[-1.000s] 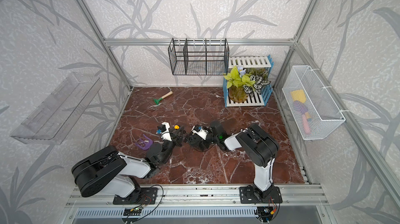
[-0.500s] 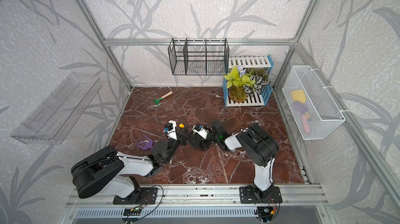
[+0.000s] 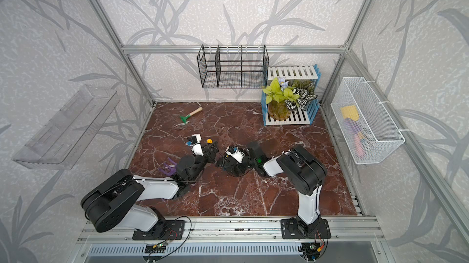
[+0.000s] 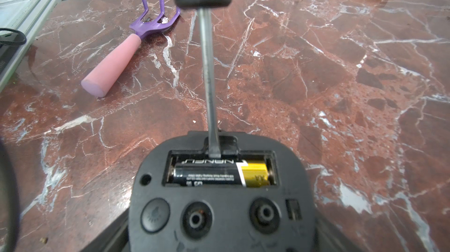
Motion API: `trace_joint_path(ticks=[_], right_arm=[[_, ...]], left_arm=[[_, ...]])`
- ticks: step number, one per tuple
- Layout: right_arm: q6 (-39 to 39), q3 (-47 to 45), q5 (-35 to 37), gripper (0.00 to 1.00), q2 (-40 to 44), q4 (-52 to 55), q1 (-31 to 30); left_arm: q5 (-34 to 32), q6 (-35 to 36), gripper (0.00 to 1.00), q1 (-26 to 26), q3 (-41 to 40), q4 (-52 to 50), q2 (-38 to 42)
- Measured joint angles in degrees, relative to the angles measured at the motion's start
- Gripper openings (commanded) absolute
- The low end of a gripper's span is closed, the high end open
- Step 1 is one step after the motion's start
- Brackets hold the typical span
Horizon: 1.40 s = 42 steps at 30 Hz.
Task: Remove the battery from the alarm
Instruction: Release the battery from the alarm.
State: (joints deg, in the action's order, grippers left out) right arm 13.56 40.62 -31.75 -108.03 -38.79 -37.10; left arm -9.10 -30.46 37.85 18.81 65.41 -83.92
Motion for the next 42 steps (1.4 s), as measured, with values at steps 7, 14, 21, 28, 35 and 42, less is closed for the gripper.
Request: trace_joint_path(ticks=[7,14,21,28,35,42], right_arm=[[-0.22,0.0,-0.07,0.64,-0.17,-0.42,0.0],[-0.11,0.02,-0.04,0.62,-0.31,-0.37,0.02],[0.0,0.02,0.04,0.62,-0.44,-0.35,0.09],[-0.04,0.02,0.28,0.62,-0.48,-0.37,0.09],[0.07,0.2,0.28,0.61,-0.68,-0.42,0.09],[0.15,0.81,0.22,0.61,-0.72,0.46,0.09]], left_arm=[[0.87,-3.28,0.0,-1.2,-0.22,-0.13,0.02],[0.85,2.64,0.0,0.81,-0.63,1.86,0.04],[-4.9,14.12,0.0,6.8,0.9,3.37,-1.7],[-5.99,18.03,0.0,8.24,2.8,2.36,-2.89],[-1.84,4.66,0.0,2.62,0.15,4.37,-2.4],[0.55,-0.63,0.0,0.33,-1.31,6.4,-2.58]])
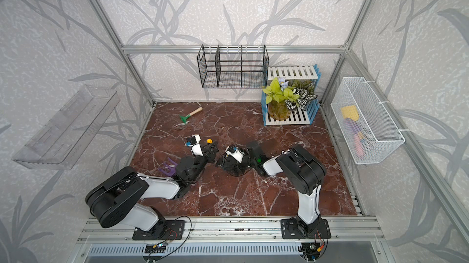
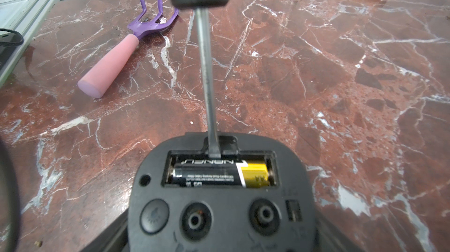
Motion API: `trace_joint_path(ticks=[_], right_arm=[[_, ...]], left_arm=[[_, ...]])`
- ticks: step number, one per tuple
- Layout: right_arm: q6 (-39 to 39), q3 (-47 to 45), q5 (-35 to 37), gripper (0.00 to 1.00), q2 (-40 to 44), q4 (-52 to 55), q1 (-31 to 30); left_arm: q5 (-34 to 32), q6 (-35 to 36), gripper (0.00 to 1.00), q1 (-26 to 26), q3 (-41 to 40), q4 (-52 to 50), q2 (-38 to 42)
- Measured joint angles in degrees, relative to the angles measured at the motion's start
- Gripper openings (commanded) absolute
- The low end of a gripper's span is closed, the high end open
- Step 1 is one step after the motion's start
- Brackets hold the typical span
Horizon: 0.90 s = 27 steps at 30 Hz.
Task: Remove the battery from the alarm
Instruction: Release the battery from the alarm.
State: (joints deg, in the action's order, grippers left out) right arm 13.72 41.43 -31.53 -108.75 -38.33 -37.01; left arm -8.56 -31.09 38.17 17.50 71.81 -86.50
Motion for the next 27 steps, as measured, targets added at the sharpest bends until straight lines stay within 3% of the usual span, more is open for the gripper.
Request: trace_joint_path(ticks=[3,11,14,22,27], right_arm=[[0.02,0.13,0.0,0.61,-0.04,0.26,0.0],[-0.22,0.42,0.04,0.61,-0.09,0.87,0.11],[-0.17,0.52,0.2,0.61,-0.11,0.92,0.11],[-0.15,0.94,0.52,0.6,-0.42,0.98,0.11],[-0.13,1.01,0.55,0.6,-0.42,1.14,0.09]], left_arm=[[0.13,2.4,0.0,0.7,0.28,-0.13,0.11],[-6.19,17.25,0.0,7.78,6.43,-8.11,-0.31],[-6.71,14.91,0.0,7.26,6.01,-6.95,-0.74],[0.24,-2.36,0.0,-1.2,3.02,0.04,-3.67],[1.68,-5.57,0.0,-2.36,3.15,-0.17,-3.96]])
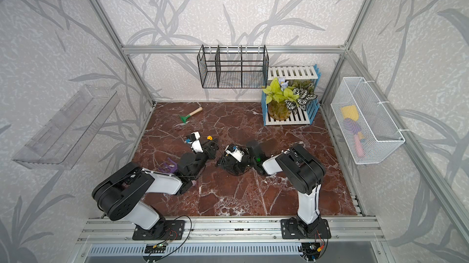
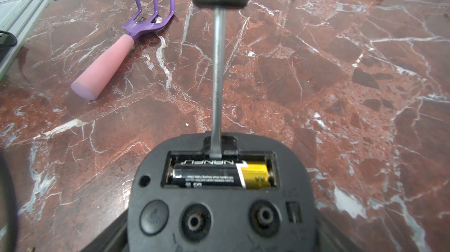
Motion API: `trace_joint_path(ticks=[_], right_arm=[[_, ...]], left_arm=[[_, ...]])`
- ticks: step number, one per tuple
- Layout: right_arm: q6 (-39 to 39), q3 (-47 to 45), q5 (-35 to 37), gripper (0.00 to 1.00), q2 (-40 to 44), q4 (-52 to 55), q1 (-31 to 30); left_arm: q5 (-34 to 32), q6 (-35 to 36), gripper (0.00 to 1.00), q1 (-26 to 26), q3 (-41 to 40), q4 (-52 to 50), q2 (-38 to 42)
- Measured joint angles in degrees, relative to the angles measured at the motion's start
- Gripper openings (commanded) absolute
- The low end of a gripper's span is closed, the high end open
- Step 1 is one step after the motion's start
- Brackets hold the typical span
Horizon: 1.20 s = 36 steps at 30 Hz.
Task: Remove the battery from the alarm
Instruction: Release the battery from the alarm.
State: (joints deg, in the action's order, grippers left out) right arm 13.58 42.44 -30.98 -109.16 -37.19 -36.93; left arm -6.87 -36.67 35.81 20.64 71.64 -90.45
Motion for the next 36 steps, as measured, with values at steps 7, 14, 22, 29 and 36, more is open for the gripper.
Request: trace_joint_path(ticks=[7,14,22,29,36], right_arm=[[-0.04,0.61,-0.09,0.6,0.0,1.14,0.02],[-0.09,0.87,-0.15,0.6,0.0,1.53,0.02],[0.2,1.16,0.09,0.6,-0.31,1.77,0.09],[0.17,1.16,0.11,0.61,-0.31,1.77,0.09],[-0.26,1.16,0.31,0.65,-0.26,1.51,0.07]], left_arm=[[-0.04,-2.01,0.0,-0.46,-0.02,-0.2,0.02],[0.85,-5.77,0.0,-1.97,-0.52,2.08,-1.57],[2.08,-10.93,0.0,-2.45,-0.83,2.03,-2.73],[2.08,-9.35,0.0,-2.45,0.79,-4.61,0.09],[5.92,-1.14,0.0,-1.73,0.57,-16.09,9.94]])
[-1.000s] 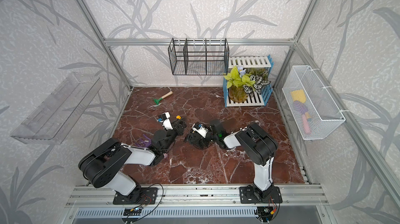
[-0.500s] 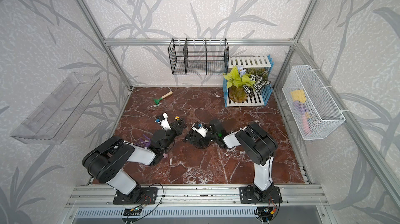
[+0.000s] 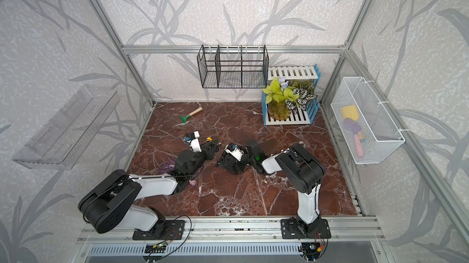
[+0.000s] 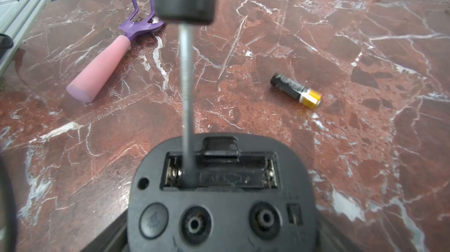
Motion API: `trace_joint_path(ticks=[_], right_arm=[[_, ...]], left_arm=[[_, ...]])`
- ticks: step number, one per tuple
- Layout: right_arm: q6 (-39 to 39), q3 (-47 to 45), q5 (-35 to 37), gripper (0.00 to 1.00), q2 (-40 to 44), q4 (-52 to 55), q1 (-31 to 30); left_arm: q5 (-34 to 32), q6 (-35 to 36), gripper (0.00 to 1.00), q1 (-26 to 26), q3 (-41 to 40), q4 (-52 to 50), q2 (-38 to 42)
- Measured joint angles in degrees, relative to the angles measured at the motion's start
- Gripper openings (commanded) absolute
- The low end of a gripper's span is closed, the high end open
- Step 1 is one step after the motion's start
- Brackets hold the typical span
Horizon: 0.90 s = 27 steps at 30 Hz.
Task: Remove the battery from the alarm
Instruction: Release the battery from the alarm, then adjust the battery at the center of the board.
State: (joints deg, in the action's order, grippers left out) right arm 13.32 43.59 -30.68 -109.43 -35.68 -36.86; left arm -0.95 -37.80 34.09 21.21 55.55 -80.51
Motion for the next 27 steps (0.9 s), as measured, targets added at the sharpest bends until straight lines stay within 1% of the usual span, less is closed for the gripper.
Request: trace_joint_path(ticks=[4,8,11,14,17,19,20,24,27], right_arm=[[0.0,0.0,1.07,0.64,0.17,0.17,-0.28],[0.11,0.0,2.03,0.65,0.46,0.59,-0.35],[0.28,0.0,2.23,0.66,0.61,0.92,-0.37],[0.39,0.0,2.43,0.66,0.87,1.46,-0.37],[0.39,0.07,2.56,0.66,1.14,2.01,-0.37],[0.28,0.07,2.62,0.67,1.27,2.32,-0.37],[0.2,0.07,2.67,0.67,1.36,2.45,-0.37],[-0.04,0.04,2.73,0.66,1.64,2.91,-0.37],[-0.31,-0.15,2.73,0.66,1.77,2.84,-0.39]], left_arm=[[1.97,3.85,0.0,-0.79,-2.14,-7.23,9.05],[2.84,6.4,0.0,-4.13,-2.95,-12.22,16.17],[2.8,7.87,0.0,-7.98,-2.64,-13.51,17.31],[2.91,7.67,0.0,-11.32,-1.44,-13.18,14.38],[2.78,3.54,0.0,-14.84,1.18,-10.6,7.82],[3.08,-0.48,0.0,-17.55,5.81,-8.41,0.09],[3.19,-3.08,0.0,-19.02,9.25,-7.37,-4.52],[4.35,-14.64,0.0,-23.96,28.81,-4.5,-25.22],[2.78,-23.26,0.0,-25.68,41.2,-5.18,-36.48]])
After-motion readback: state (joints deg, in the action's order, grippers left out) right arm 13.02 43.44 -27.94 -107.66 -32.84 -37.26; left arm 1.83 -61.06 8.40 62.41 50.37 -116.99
